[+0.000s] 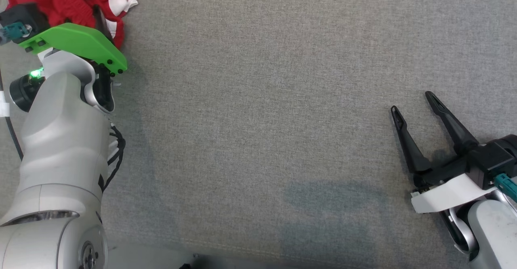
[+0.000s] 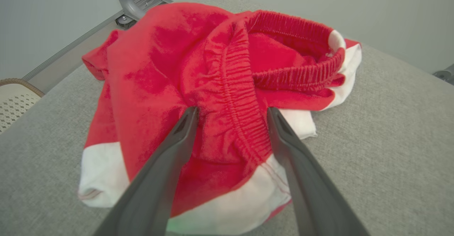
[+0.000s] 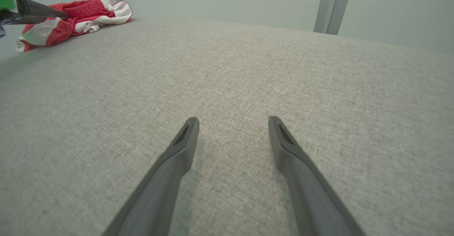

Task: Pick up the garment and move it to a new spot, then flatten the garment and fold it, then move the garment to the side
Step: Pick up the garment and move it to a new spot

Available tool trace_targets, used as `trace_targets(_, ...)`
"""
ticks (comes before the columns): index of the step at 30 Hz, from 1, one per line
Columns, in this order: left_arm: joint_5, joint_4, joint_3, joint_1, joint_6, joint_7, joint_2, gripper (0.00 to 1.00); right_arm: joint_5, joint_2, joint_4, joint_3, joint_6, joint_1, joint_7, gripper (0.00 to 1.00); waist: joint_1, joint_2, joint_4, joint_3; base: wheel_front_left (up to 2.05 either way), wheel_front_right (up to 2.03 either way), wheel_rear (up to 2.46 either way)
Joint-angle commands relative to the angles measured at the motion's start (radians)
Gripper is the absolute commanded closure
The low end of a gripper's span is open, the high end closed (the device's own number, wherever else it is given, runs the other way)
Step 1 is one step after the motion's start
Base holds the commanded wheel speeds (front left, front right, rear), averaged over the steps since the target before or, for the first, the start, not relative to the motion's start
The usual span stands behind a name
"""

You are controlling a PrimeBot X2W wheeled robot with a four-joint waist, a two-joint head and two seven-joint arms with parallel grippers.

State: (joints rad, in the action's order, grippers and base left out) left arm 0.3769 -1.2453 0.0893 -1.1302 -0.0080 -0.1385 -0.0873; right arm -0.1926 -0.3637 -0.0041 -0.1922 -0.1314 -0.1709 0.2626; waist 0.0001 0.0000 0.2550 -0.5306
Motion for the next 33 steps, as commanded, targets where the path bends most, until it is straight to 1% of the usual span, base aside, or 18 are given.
trace_targets(1,0.008,-0.014,-0.001,-0.015,0.015,0.014,-0.005,0.00,-0.012,-0.008,0.002,-0.002,0.002,-0.011,0.002,0.00,-0.0001,0.0000,-0.003,-0.013,0.00,0.00,0.00)
trace_targets(3,0.009,-0.018,-0.002,-0.017,0.019,0.018,-0.005,0.00,-0.011,-0.010,0.003,-0.002,0.002,-0.011,0.002,0.00,-0.0001,0.0000,-0.003,-0.015,0.00,0.00,0.00)
trace_targets(7,0.008,-0.031,-0.011,-0.010,0.013,0.022,-0.004,0.00,-0.013,-0.011,0.011,-0.003,0.002,-0.017,0.002,0.00,-0.0001,0.0000,-0.004,-0.019,0.00,0.00,0.00)
trace_targets(8,0.009,-0.032,-0.012,-0.007,0.016,0.013,-0.007,0.56,-0.014,-0.008,0.013,-0.005,0.002,-0.019,0.002,0.00,-0.0001,0.0000,-0.004,-0.018,0.00,0.00,0.00)
trace_targets(9,0.007,-0.033,-0.014,-0.002,0.022,0.006,-0.009,1.00,-0.015,-0.005,0.017,-0.006,0.002,-0.020,0.002,0.00,-0.0001,0.0000,-0.004,-0.014,0.00,0.00,0.00)
trace_targets(10,-0.001,-0.034,-0.020,0.004,0.026,-0.002,-0.011,1.00,-0.015,-0.002,0.019,-0.009,0.001,-0.020,0.002,0.00,-0.0001,0.0000,-0.004,-0.011,0.00,0.00,0.00)
trace_targets(12,-0.001,-0.035,-0.024,0.013,0.018,-0.027,-0.013,1.00,-0.019,0.004,0.023,-0.015,0.001,-0.022,0.002,0.00,-0.0001,0.0000,-0.005,0.001,0.00,0.00,0.00)
trace_targets(17,-0.006,-0.026,-0.033,0.036,-0.011,-0.098,-0.028,1.00,-0.020,0.024,0.027,-0.019,0.001,-0.021,0.002,0.00,-0.0001,0.0000,-0.008,0.052,0.00,0.00,0.00)
trace_targets(21,-0.012,0.019,-0.037,0.074,-0.045,-0.124,-0.043,1.00,-0.026,0.050,0.034,-0.019,0.001,-0.005,0.002,0.00,-0.0001,0.0000,-0.015,0.119,0.00,0.00,0.00)
trace_targets(24,-0.040,0.129,-0.044,0.125,-0.056,-0.128,-0.051,1.00,-0.027,0.067,0.040,-0.025,0.002,0.011,0.002,0.00,-0.0001,0.0000,-0.023,0.180,0.00,0.00,0.00)
trace_targets(29,-0.060,0.354,-0.028,0.262,-0.080,-0.127,-0.031,1.00,-0.034,0.093,0.038,-0.019,0.001,0.047,0.002,0.00,-0.0001,0.0000,-0.044,0.291,0.00,0.00,0.00)
trace_targets(33,-0.046,0.521,-0.010,0.376,-0.103,-0.126,-0.004,1.00,-0.038,0.110,0.032,-0.018,0.001,0.072,0.002,0.00,-0.0001,0.0000,-0.075,0.372,0.00,0.00,0.00)
